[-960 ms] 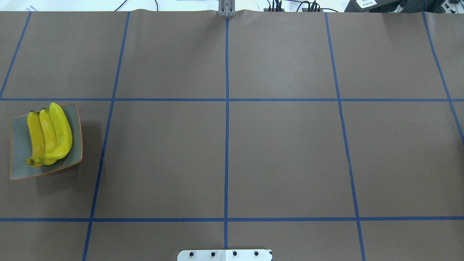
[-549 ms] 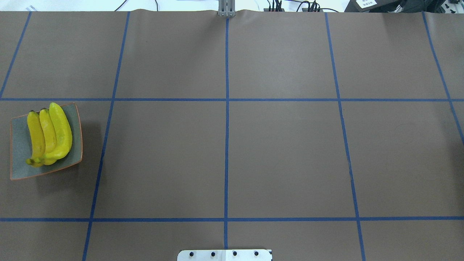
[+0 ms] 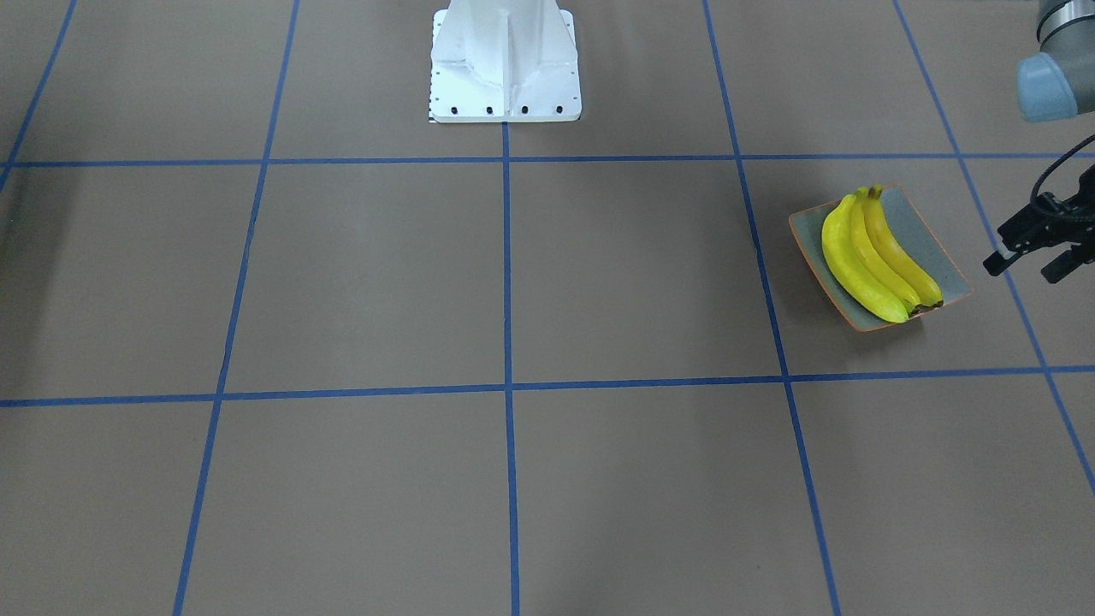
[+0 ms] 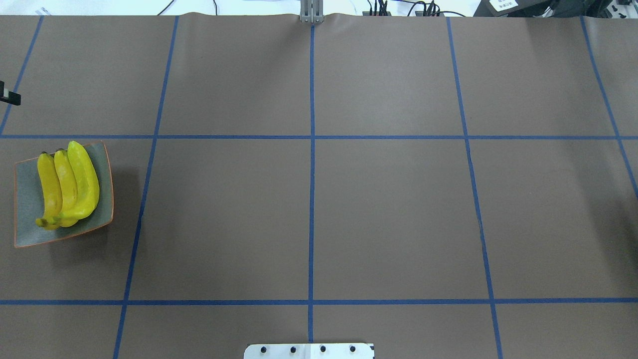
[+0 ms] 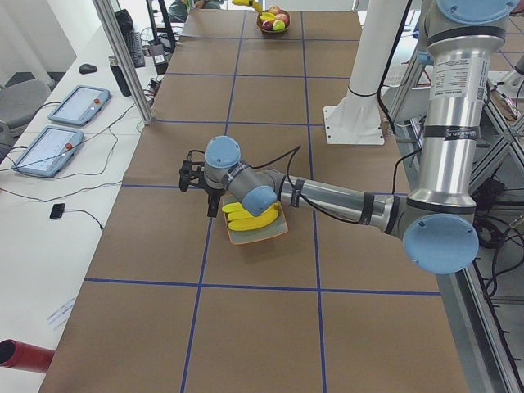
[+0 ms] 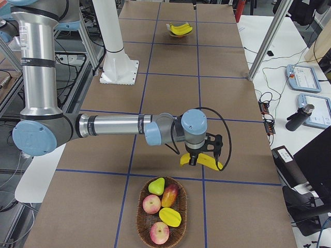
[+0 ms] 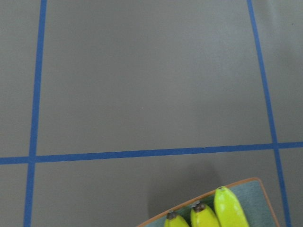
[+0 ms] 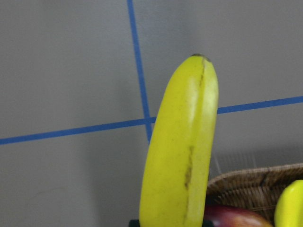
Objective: Transfer all bananas from basket to plate
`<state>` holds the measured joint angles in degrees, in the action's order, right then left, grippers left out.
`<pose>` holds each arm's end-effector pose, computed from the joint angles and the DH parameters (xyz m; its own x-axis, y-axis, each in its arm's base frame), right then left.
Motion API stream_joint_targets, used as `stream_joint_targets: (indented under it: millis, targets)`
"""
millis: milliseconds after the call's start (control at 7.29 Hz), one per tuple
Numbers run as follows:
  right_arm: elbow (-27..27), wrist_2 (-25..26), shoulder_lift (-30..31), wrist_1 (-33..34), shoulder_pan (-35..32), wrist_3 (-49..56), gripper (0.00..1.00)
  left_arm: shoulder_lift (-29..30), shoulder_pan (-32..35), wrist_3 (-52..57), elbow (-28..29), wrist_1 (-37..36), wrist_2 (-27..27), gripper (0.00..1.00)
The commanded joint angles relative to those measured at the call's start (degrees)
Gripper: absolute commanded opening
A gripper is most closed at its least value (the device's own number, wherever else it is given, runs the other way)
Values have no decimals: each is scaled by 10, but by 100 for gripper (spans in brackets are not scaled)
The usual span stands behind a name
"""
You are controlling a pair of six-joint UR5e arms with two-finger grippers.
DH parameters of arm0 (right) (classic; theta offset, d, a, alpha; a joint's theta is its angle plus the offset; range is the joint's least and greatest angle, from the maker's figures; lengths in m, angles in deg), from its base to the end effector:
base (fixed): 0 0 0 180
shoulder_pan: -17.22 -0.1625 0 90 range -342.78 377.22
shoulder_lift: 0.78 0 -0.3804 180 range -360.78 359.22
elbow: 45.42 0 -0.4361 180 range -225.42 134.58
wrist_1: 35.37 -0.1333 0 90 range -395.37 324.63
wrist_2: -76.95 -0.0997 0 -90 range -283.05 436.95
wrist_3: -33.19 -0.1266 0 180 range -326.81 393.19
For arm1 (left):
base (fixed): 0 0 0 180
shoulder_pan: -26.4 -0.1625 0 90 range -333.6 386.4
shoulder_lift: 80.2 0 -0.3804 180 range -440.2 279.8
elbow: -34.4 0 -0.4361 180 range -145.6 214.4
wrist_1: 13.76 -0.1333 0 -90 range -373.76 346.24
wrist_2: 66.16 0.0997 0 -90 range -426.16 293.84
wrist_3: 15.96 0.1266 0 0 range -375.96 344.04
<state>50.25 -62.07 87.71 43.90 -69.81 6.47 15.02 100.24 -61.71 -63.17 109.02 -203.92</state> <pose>0.0085 -0.5643 0.5366 0.5964 0.1898 0.7799 -0.2450 0.9683 -0.0483 0.1263 -0.5781 0.4332 0.4874 0.0033 -0.8732 0.2211 0.9669 0.1271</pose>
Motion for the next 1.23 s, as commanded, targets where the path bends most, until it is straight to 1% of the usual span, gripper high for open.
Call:
stream_joint_targets:
  millis: [0,137,274,412,686,823,960,1098]
  targets:
    - [19,-6,-54,-129,100,-268,0,87,-51,-131,4,-1,-1,100]
    - [24,2,-87,-194,147,-406,0,120,-74,-185,4,0,1,100]
    - [26,3,-125,-238,186,-503,0,153,-90,-236,5,0,1,100]
    - [29,5,-162,-258,230,-554,0,184,-107,-266,5,-1,0,100]
    - [25,22,-218,-309,312,-562,0,228,-143,-305,7,7,0,100]
    - [23,57,-229,-348,352,-562,0,246,-155,-310,9,8,0,100]
    - [24,134,-237,-392,402,-566,0,270,-171,-337,11,10,0,100]
    - [22,201,-254,-429,442,-596,0,284,-182,-361,11,25,1,100]
